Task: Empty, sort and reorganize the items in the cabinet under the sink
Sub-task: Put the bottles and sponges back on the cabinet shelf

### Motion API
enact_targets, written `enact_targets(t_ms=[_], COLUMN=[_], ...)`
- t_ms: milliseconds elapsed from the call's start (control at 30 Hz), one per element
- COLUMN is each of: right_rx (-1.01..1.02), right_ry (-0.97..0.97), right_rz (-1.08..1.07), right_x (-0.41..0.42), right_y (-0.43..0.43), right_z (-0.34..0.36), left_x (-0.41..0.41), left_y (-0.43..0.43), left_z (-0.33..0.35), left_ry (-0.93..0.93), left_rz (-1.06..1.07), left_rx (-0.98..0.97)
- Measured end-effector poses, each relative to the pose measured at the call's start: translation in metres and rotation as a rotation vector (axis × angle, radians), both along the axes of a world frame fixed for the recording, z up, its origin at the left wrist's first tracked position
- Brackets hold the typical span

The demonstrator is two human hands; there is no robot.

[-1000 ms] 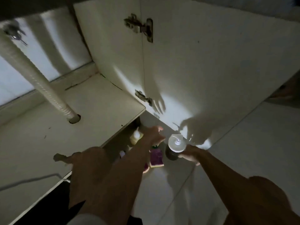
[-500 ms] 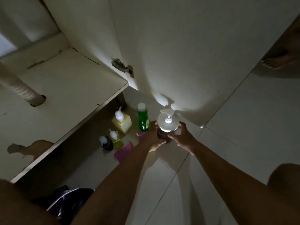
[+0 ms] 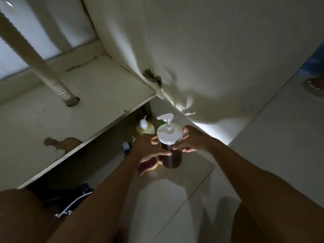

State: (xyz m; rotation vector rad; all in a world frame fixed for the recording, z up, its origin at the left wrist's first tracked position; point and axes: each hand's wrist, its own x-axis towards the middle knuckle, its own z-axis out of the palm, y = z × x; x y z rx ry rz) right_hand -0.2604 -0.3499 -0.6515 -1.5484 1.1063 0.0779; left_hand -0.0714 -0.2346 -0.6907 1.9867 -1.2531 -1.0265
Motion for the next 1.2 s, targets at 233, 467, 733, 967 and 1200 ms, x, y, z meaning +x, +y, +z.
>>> enact_targets(t_ms=[233, 467, 733, 967, 1200], right_rx=[-0.163, -0.407, -0.565, -0.500, -0.575], right_ry=[-0.103, -0.285, -0.286, -0.268, -0.340], right_rz=[0.245, 0.353, 0.269, 0.192, 0.088], right_x=[0.063, 0.122, 0.192, 0.263, 0.339], right_y=[-0.011, -0.003, -0.027, -0.072, -0.133], right_z=[0.093, 0.185, 0.204, 0.186, 0.132], left_x=[0.059, 0.097, 0.150, 0.213, 0.275], left_y=[0.012, 0.021, -0.001, -0.049, -0.124], left_z=[0.087, 0.186, 0.211, 0.190, 0.140], left_ry=[-0.256, -0.360, -0.319, -0.207, -0.164], left_rz=[0.138, 0.309, 0.377, 0.376, 0.421], left_rx=[-0.078, -0.265, -0.288, -0.300, -0.328])
